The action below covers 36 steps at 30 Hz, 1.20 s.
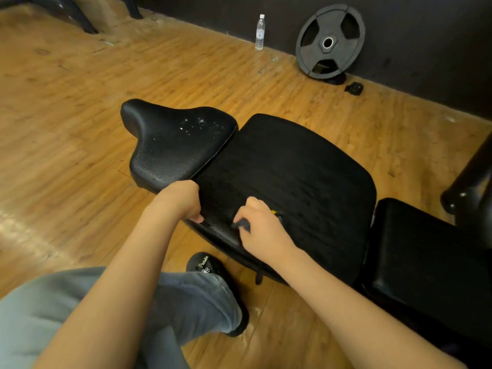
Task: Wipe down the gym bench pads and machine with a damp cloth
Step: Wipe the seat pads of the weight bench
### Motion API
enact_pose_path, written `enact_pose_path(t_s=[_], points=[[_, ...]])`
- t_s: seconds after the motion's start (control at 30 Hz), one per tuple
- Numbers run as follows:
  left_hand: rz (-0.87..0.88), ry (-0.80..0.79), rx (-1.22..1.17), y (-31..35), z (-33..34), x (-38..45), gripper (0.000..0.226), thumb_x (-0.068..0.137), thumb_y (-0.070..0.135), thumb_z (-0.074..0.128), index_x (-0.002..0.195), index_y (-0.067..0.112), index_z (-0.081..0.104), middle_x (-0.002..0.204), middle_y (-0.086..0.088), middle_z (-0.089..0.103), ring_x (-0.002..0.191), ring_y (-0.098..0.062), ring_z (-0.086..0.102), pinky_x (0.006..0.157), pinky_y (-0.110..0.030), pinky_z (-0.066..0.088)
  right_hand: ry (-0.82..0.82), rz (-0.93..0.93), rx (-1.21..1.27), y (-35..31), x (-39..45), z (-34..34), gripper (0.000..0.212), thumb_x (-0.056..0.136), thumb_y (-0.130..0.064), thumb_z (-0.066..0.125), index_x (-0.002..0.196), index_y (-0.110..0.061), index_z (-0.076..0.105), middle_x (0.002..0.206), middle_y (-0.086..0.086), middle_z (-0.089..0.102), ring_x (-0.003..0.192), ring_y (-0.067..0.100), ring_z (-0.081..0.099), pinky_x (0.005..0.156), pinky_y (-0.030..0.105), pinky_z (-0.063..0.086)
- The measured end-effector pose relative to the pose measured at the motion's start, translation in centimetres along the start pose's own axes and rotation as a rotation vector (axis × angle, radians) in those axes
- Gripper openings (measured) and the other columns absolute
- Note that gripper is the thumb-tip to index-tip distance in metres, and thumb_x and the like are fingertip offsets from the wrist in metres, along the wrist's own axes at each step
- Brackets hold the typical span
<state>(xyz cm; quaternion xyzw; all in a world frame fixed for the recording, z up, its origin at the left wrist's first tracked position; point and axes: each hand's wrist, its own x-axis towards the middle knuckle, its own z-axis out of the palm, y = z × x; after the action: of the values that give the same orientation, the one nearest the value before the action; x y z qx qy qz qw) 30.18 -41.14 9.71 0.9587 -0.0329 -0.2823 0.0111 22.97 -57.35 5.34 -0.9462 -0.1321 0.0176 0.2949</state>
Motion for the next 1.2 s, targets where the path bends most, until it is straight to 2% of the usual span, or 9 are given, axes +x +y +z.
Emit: enact_pose_path(t_s=[0.1,0.27,0.5,0.6,0.7,0.8,0.97,1.1,1.2], points=[[0.003,0.017,0.057,0.8,0.5,-0.4,0.052,0.083,0.019,0.069,0.131,0.008,0.051,0.105,-0.006,0.059,0.095,-0.023,0.057,0.075,-0.029,0.045,0.012,0.073,0.02,4.1,-6.4,-1.7,0.017,0.082,0.005,0.053,0.087,-0.01,0.06,0.079,-0.013,0.034,0.077,0.006,0.037,0.064,0.018,0.029],[0.006,0.091,0.12,1.2,1.0,-1.3,0.04,0.087,0.017,0.061,0.125,0.005,0.057,0.12,-0.011,0.061,0.108,-0.027,0.059,0.083,-0.03,0.047,0.091,0.224,0.005,9.2,-13.9,-4.8,0.027,0.08,0.006,0.06,0.083,-0.021,0.059,0.081,-0.012,0.042,0.077,0.001,0.047,0.07,0.007,0.035],[-0.082,0.097,-0.012,0.3,1.5,-2.0,0.041,0.087,0.031,0.066,0.119,0.005,0.06,0.11,-0.008,0.063,0.103,-0.026,0.06,0.084,-0.032,0.048,0.131,0.275,-0.047,9.4,-15.6,-5.2,0.025,0.08,0.003,0.065,0.084,-0.021,0.06,0.082,-0.012,0.044,0.078,0.002,0.049,0.072,0.005,0.037],[-0.088,0.077,-0.003,0.2,1.1,-2.0,0.04,0.088,0.031,0.065,0.118,0.005,0.06,0.107,-0.008,0.063,0.101,-0.025,0.061,0.081,-0.03,0.047,0.064,0.159,-0.058,7.1,-13.8,-3.7,0.016,0.08,0.002,0.062,0.087,-0.013,0.064,0.082,-0.013,0.04,0.08,0.0,0.043,0.074,0.008,0.034],[-0.072,0.067,-0.017,-0.3,0.6,-1.7,0.025,0.09,0.014,0.057,0.112,0.006,0.064,0.085,-0.003,0.058,0.083,-0.021,0.057,0.071,-0.027,0.045,0.027,0.081,-0.035,4.3,-10.1,-1.7,0.012,0.083,-0.002,0.057,0.089,-0.009,0.064,0.088,-0.007,0.042,0.089,0.01,0.045,0.077,0.018,0.037],[-0.046,0.058,-0.007,-0.7,0.2,-1.2,0.028,0.09,0.004,0.045,0.109,0.006,0.065,0.077,-0.002,0.051,0.078,-0.02,0.053,0.07,-0.026,0.044,0.0,0.028,-0.014,1.4,-5.7,-0.3,0.014,0.085,-0.002,0.053,0.094,-0.006,0.062,0.093,-0.005,0.039,0.099,0.017,0.045,0.08,0.021,0.035],[0.001,0.065,-0.042,-1.7,0.3,-1.0,0.034,0.09,0.005,0.044,0.12,0.006,0.061,0.105,-0.008,0.062,0.095,-0.022,0.06,0.079,-0.027,0.048,-0.039,-0.108,-0.001,-3.4,1.6,2.5,0.015,0.085,0.001,0.05,0.094,0.0,0.063,0.101,0.011,0.047,0.103,0.025,0.044,0.081,0.038,0.041],[0.01,0.133,-0.124,-3.0,1.7,-1.0,0.019,0.089,0.007,0.048,0.102,0.006,0.062,0.083,-0.002,0.057,0.078,-0.019,0.053,0.064,-0.026,0.039,-0.081,-0.179,-0.067,-5.5,6.7,4.7,0.009,0.086,-0.003,0.054,0.089,0.002,0.061,0.098,0.015,0.045,0.099,0.029,0.042,0.074,0.043,0.042],[-0.039,0.203,-0.244,-3.6,1.8,-1.1,0.024,0.089,0.005,0.046,0.109,0.007,0.06,0.101,-0.01,0.064,0.082,-0.023,0.053,0.064,-0.028,0.037,-0.038,-0.195,-0.089,-5.4,8.9,5.4,0.013,0.087,-0.005,0.052,0.091,0.0,0.063,0.098,0.014,0.048,0.098,0.029,0.043,0.076,0.044,0.043]])
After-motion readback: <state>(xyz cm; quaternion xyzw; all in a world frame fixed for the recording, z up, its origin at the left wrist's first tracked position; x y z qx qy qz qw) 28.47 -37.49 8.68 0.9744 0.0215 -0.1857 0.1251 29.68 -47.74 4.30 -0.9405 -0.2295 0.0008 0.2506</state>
